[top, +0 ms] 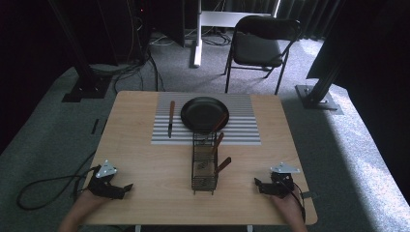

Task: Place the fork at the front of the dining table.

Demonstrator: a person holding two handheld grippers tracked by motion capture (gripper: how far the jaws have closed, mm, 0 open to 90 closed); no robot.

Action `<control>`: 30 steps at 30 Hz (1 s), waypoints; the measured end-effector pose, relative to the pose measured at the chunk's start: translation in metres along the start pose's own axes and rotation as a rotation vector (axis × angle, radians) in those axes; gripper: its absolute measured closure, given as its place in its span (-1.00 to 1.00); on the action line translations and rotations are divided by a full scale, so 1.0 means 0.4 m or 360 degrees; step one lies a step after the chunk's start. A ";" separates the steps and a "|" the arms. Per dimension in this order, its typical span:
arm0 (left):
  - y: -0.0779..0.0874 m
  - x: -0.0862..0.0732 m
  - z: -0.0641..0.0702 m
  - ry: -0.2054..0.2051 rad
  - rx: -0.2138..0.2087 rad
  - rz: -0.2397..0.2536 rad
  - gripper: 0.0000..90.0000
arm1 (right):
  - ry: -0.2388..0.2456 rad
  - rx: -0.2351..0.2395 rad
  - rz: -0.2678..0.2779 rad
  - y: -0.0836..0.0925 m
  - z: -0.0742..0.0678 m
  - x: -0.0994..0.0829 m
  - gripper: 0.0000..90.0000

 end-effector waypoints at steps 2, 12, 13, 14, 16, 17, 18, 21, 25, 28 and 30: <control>0.000 0.000 0.000 -0.0001 0.0000 0.0000 -1.00 | -0.0003 -0.0001 -0.0007 0.000 -0.001 0.000 -0.73; 0.000 0.000 0.000 0.0000 0.0000 0.0000 -1.00 | -0.0006 0.0033 -0.0115 0.007 -0.055 0.001 -0.67; 0.000 0.000 0.000 0.0000 0.0000 0.0000 -1.00 | -0.0003 0.0063 -0.0132 0.009 -0.065 0.002 -0.64; 0.000 0.000 0.000 0.0000 0.0000 0.0000 -1.00 | -0.0007 0.0102 -0.0144 0.012 -0.073 0.003 -0.62; 0.000 0.000 0.000 0.0000 0.0000 0.0000 -1.00 | -0.0005 0.0128 -0.0148 0.017 -0.087 0.009 -0.62; 0.000 0.000 0.000 -0.0002 -0.0001 0.0001 -1.00 | -0.0008 0.0148 -0.0147 0.021 -0.095 0.013 -0.62; 0.000 0.000 0.000 -0.0003 -0.0003 0.0001 -1.00 | -0.0004 0.0163 -0.0136 0.027 -0.103 0.018 -0.60; 0.000 0.000 -0.001 -0.0004 -0.0004 0.0002 -1.00 | 0.0009 0.0203 -0.0086 0.047 -0.127 0.037 -0.57; 0.000 0.000 -0.001 -0.0004 -0.0004 0.0002 -1.00 | 0.0020 0.0270 -0.0018 0.079 -0.163 0.067 -0.55; 0.000 0.000 -0.001 -0.0004 -0.0004 0.0002 -1.00 | 0.0030 0.0300 0.0020 0.097 -0.184 0.086 -0.55; 0.000 0.000 -0.001 -0.0004 -0.0004 0.0002 -1.00 | 0.0042 0.0314 0.0047 0.108 -0.201 0.099 -0.52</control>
Point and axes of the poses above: each handheld gripper's, and its own axes: y roughly backward along the jaws, x roughly out of its top, z roughly to its right, the point moved 4 cm from there along -y, roughly forward along the jaws, and after that the axes turned 10 degrees about x, right-handed, at the moved point
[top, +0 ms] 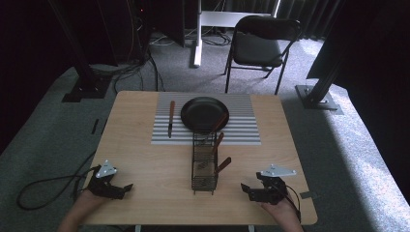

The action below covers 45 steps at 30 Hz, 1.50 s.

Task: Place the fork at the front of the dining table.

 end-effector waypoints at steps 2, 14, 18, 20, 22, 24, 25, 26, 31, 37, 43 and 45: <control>0.000 0.000 0.000 0.0000 0.0000 0.0000 -1.00 | 0.0008 0.0025 0.0032 0.007 -0.019 0.014 -0.50; 0.000 0.000 0.000 0.0000 0.0000 0.0000 -1.00 | 0.0091 0.0127 0.0170 0.038 -0.121 0.112 -0.49; 0.000 0.000 0.000 0.0000 0.0000 0.0000 -1.00 | 0.0133 0.0175 0.0198 0.038 -0.149 0.143 -0.46; 0.000 0.000 0.000 -0.0001 0.0000 -0.0001 -1.00 | 0.0146 0.0177 0.0202 0.036 -0.159 0.155 -0.44; 0.000 0.000 0.000 -0.0001 0.0000 0.0000 -1.00 | 0.0152 0.0196 0.0211 0.034 -0.166 0.165 -0.44; 0.000 0.000 0.000 0.0001 0.0000 0.0000 -1.00 | 0.0154 0.0200 0.0213 0.029 -0.171 0.178 -0.40; 0.000 0.000 0.000 0.0000 0.0000 -0.0001 -1.00 | 0.0161 0.0202 0.0205 0.026 -0.175 0.182 -0.40; 0.000 0.000 0.000 0.0000 0.0000 -0.0002 -1.00 | 0.0162 0.0201 0.0198 0.024 -0.178 0.186 -0.40; 0.000 0.000 0.000 0.0000 0.0001 0.0000 -1.00 | 0.0148 0.0187 0.0186 -0.003 -0.187 0.207 -0.34; 0.000 0.000 0.000 0.0000 0.0000 -0.0002 -1.00 | 0.0143 0.0164 0.0191 -0.023 -0.194 0.222 -0.11; 0.000 0.000 0.000 0.0000 0.0001 0.0000 -1.00 | 0.0074 0.0170 0.0182 -0.039 -0.190 0.218 0.25; 0.000 0.000 0.000 0.0000 0.0001 0.0000 -1.00 | 0.0048 0.0175 0.0167 -0.044 -0.185 0.211 0.35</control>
Point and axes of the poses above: each handheld gripper's, and its own axes: y roughly backward along the jaws, x roughly out of its top, z roughly to its right, the point moved 4 cm from there along -y, roughly forward along the jaws, and after that the axes turned 10 degrees about x, right-handed, at the moved point
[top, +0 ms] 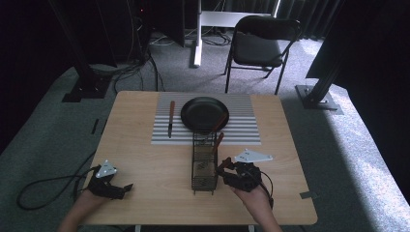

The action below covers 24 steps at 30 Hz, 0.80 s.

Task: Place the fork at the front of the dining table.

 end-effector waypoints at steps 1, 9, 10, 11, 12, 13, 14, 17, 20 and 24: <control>0.000 0.000 0.000 0.0000 0.0000 0.0000 -1.00 | -0.0010 0.0010 0.0001 -0.001 0.001 -0.002 0.38; 0.000 0.000 0.000 0.0000 0.0000 0.0000 -1.00 | -0.0057 0.0074 0.0001 -0.005 -0.003 -0.005 0.68; 0.000 0.000 0.000 0.0000 0.0000 0.0000 -1.00 | -0.0059 0.0074 0.0002 -0.004 -0.004 -0.005 0.68; 0.000 0.000 0.000 0.0000 0.0000 0.0000 -1.00 | -0.0058 0.0072 0.0000 -0.004 -0.005 -0.006 0.68; 0.000 0.000 0.000 0.0000 0.0000 0.0000 -1.00 | -0.0061 0.0071 0.0002 -0.003 -0.006 -0.006 0.68; 0.000 0.000 0.000 0.0000 0.0000 0.0000 -1.00 | -0.0066 0.0071 0.0006 -0.002 -0.006 -0.007 0.68; 0.000 0.000 0.000 0.0000 0.0000 0.0000 -1.00 | -0.0054 0.0058 0.0004 -0.002 -0.011 -0.009 0.69; 0.000 0.000 0.000 0.0000 0.0000 0.0000 -1.00 | -0.0054 0.0058 0.0007 0.000 -0.013 -0.009 0.70; 0.000 0.000 0.000 0.0000 0.0000 0.0000 -1.00 | -0.0058 0.0055 0.0018 0.002 -0.011 -0.005 0.71; 0.000 0.000 0.000 0.0000 0.0000 0.0001 -1.00 | -0.0037 0.0044 0.0028 0.009 -0.013 0.004 0.79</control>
Point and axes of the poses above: each handheld gripper's, and its own axes: y roughly backward along the jaws, x roughly out of its top, z roughly to its right, the point moved 4 cm from there along -y, roughly forward along the jaws, and after that the axes turned 10 degrees about x, right-handed, at the moved point
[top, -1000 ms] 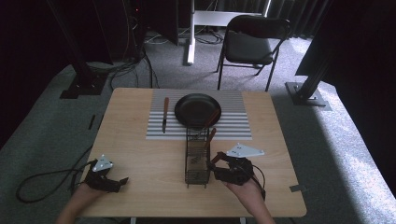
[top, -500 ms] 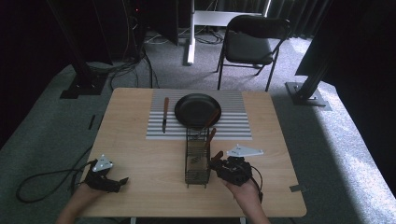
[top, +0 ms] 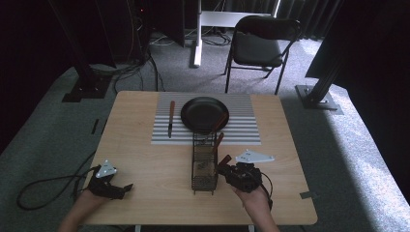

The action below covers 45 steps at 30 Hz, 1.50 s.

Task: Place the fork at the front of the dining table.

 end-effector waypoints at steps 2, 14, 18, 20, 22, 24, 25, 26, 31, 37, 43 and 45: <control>0.000 0.000 0.000 -0.0001 0.0000 -0.0002 -1.00 | 0.0017 -0.0006 0.0007 0.006 -0.003 0.007 0.79; 0.000 0.000 0.000 -0.0001 0.0000 -0.0001 -1.00 | 0.0084 0.0010 0.0106 0.063 -0.026 0.066 0.79; 0.000 0.000 0.000 0.0000 0.0000 -0.0002 -1.00 | 0.0109 0.0014 0.0141 0.083 -0.037 0.085 0.79; 0.000 0.000 0.000 -0.0001 0.0000 -0.0002 -1.00 | 0.0116 0.0019 0.0160 0.094 -0.042 0.094 0.79; 0.000 0.000 0.000 -0.0001 0.0000 -0.0002 -1.00 | 0.0128 0.0020 0.0175 0.103 -0.045 0.102 0.79; 0.000 0.000 0.000 -0.0001 0.0000 -0.0002 -1.00 | 0.0128 0.0026 0.0189 0.111 -0.048 0.108 0.79; 0.000 0.000 0.000 -0.0001 0.0000 -0.0002 -1.00 | 0.0131 0.0031 0.0215 0.125 -0.051 0.119 0.79; 0.000 0.000 0.000 -0.0001 0.0000 -0.0002 -1.00 | 0.0132 0.0035 0.0231 0.133 -0.053 0.124 0.79; 0.000 0.000 0.000 -0.0001 0.0000 -0.0002 -1.00 | 0.0153 0.0028 0.0281 0.165 -0.059 0.144 0.79; 0.000 0.000 0.000 -0.0001 -0.0001 -0.0003 -1.00 | 0.0159 -0.0023 0.0352 0.217 -0.049 0.162 0.79; 0.000 0.000 0.000 -0.0001 -0.0001 -0.0003 -1.00 | 0.0143 -0.0071 0.0394 0.253 -0.030 0.166 0.79; 0.000 0.000 0.000 -0.0001 -0.0001 -0.0003 -1.00 | 0.0141 -0.0090 0.0405 0.264 -0.024 0.167 0.79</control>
Point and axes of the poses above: each handheld gripper's, and its own axes: y roughly backward along the jaws, x roughly out of its top, z roughly to its right, the point moved 4 cm from there along -y, roughly forward along the jaws, and after that the axes turned 10 degrees about x, right-handed, at the moved point
